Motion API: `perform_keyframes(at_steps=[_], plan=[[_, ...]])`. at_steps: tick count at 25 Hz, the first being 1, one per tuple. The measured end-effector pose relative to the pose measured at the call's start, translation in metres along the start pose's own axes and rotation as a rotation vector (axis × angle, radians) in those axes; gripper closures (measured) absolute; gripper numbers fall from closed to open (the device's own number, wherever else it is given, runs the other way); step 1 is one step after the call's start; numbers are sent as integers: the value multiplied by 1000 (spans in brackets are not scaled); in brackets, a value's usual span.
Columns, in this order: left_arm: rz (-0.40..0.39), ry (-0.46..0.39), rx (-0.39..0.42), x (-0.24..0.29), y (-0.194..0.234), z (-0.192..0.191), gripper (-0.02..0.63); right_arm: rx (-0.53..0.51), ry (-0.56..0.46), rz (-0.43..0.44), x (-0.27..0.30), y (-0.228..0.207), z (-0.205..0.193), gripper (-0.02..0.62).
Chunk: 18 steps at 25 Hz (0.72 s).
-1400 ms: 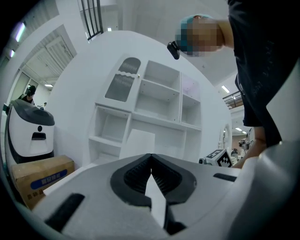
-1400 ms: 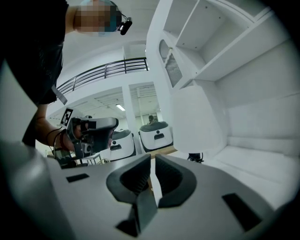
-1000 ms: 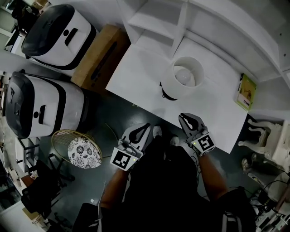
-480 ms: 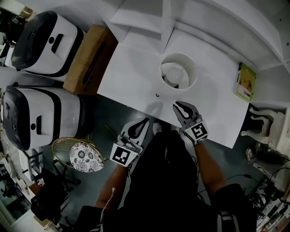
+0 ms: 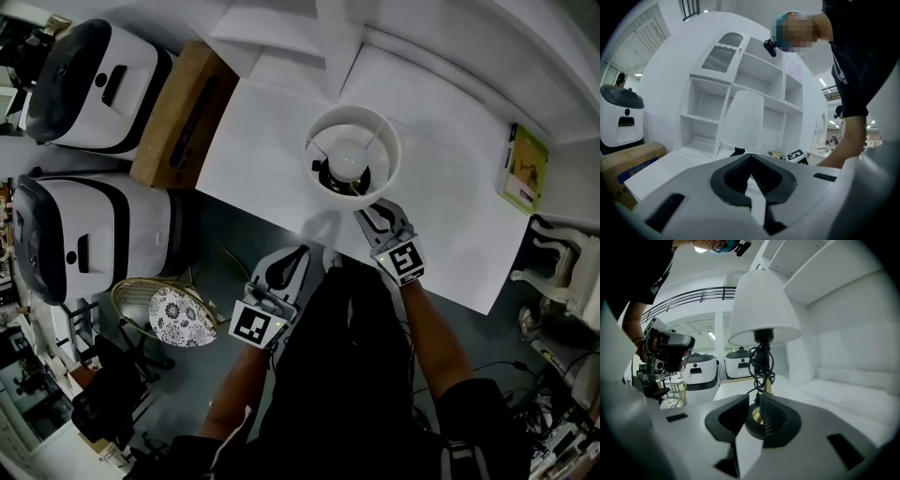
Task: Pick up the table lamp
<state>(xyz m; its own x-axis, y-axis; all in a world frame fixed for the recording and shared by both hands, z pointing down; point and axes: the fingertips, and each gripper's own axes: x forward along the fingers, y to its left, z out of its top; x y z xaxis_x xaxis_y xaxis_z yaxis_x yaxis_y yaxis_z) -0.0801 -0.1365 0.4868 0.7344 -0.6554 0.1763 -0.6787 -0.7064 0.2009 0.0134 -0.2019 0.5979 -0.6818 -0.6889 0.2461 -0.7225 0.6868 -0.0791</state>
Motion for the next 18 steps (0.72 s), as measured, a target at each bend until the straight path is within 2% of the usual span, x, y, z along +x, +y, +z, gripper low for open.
perform_keyframes(at_steps=[7, 11, 18], plan=[[48, 7, -16, 6, 3, -17, 588, -44, -11, 32, 20, -7, -7, 544], [54, -2, -16, 15, 3, -19, 588, -42, -25, 54, 31, -11, -12, 497], [70, 7, -38, 15, 1, -27, 588, -57, -42, 44, 49, -18, -12, 472]])
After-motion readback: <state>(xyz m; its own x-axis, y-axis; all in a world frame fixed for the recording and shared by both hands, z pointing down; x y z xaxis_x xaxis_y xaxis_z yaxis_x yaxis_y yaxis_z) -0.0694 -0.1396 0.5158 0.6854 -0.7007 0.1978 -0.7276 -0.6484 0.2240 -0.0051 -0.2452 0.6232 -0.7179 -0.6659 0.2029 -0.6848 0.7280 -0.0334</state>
